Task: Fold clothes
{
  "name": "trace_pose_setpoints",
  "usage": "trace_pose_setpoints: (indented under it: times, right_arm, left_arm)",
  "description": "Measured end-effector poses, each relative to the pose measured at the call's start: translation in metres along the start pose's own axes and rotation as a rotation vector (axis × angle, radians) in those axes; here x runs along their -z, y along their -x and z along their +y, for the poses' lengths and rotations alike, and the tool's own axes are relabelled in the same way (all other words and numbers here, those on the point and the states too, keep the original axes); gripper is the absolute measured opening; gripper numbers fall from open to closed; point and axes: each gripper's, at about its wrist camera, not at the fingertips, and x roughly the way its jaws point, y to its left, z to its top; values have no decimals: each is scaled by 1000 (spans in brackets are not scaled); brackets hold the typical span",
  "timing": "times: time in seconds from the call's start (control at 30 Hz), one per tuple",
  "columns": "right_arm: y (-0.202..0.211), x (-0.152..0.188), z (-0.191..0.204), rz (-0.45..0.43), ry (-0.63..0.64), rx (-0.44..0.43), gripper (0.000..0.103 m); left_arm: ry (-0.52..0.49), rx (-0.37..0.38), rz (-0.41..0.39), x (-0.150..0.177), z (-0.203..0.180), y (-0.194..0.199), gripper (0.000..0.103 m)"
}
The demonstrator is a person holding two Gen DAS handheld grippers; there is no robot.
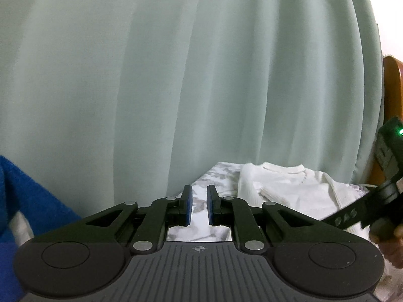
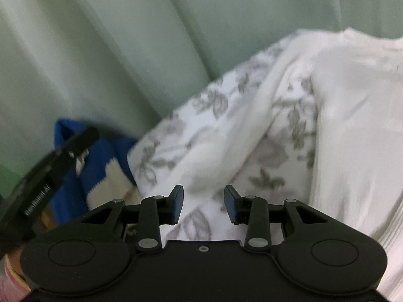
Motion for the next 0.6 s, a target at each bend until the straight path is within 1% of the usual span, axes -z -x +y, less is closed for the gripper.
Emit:
trace_pose_setpoints:
  times: [0.1, 0.23, 0.33, 0.37, 0.43, 0.47, 0.5, 0.6]
  right_arm:
    - [-10, 6, 3, 38, -7, -11, 38]
    - [-16, 8, 9, 50, -26, -45, 40]
    - [-23, 7, 13, 47, -39, -54, 40]
    - [-25, 6, 14, 42, -44, -56, 36]
    - [-28, 4, 16, 33, -57, -62, 25]
    - [-30, 3, 15, 26, -72, -67, 16]
    - [-31, 2, 13, 19, -88, -77, 12]
    - [-26, -3, 9, -20, -116, -113, 10]
  left_arm:
    - [0, 7, 5, 0, 3, 9, 10]
    - [1, 8, 4, 3, 4, 11, 12]
    - [1, 7, 5, 5, -3, -1, 15]
    - [2, 6, 7, 5, -3, -2, 16]
    - [4, 4, 13, 5, -1, 0, 16]
    - [4, 4, 15, 5, -1, 0, 17]
    - [5, 5, 17, 5, 0, 2, 17]
    - [5, 6, 26, 6, 2, 1, 20]
